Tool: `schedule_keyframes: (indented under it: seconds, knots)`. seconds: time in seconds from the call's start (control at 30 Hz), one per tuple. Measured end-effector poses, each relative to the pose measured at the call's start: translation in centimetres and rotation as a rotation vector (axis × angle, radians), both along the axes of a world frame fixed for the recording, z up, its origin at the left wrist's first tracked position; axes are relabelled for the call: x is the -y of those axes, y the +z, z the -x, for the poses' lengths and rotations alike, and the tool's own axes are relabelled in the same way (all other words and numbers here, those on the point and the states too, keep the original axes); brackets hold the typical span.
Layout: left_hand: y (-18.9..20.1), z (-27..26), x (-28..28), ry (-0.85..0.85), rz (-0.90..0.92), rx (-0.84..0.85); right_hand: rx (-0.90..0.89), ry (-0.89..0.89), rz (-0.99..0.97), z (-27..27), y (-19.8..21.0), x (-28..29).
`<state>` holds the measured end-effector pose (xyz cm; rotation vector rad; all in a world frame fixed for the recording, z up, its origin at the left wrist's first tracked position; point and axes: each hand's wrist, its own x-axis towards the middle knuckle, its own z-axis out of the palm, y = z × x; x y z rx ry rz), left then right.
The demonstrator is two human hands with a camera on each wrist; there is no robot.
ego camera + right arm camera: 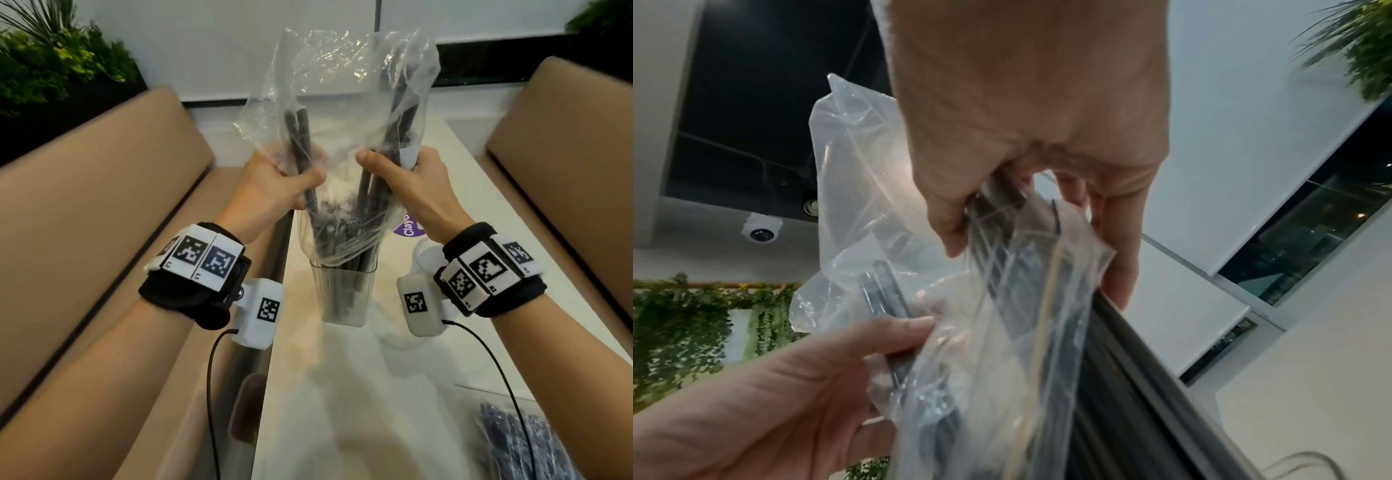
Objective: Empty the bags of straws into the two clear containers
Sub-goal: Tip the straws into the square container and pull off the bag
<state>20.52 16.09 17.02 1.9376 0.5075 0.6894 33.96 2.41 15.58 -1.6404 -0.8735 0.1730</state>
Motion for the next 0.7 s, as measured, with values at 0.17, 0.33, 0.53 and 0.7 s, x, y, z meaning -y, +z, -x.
schedule_keyframes:
  seconds: [0.17,0.33,0.53,0.7]
  knots:
    - [0.7,0.5,0.2,0.034,0.003,0.062,-0.001,-0.047,-0.044,0.2,0.7,0.7]
    - [0.6,0.9,0.4,0.075,0.022,0.068,0.011,-0.082,-0.006,0.1,0.6,0.9]
    - [0.6,1.4,0.2,0.028,0.073,0.091,0.120,-0.068,0.063,-0.2,1.0,1.2]
    - [1.6,1.9,0.4,0.017,0.104,0.118,0.157,-0.113,0.121,-0.8,1.6,1.4]
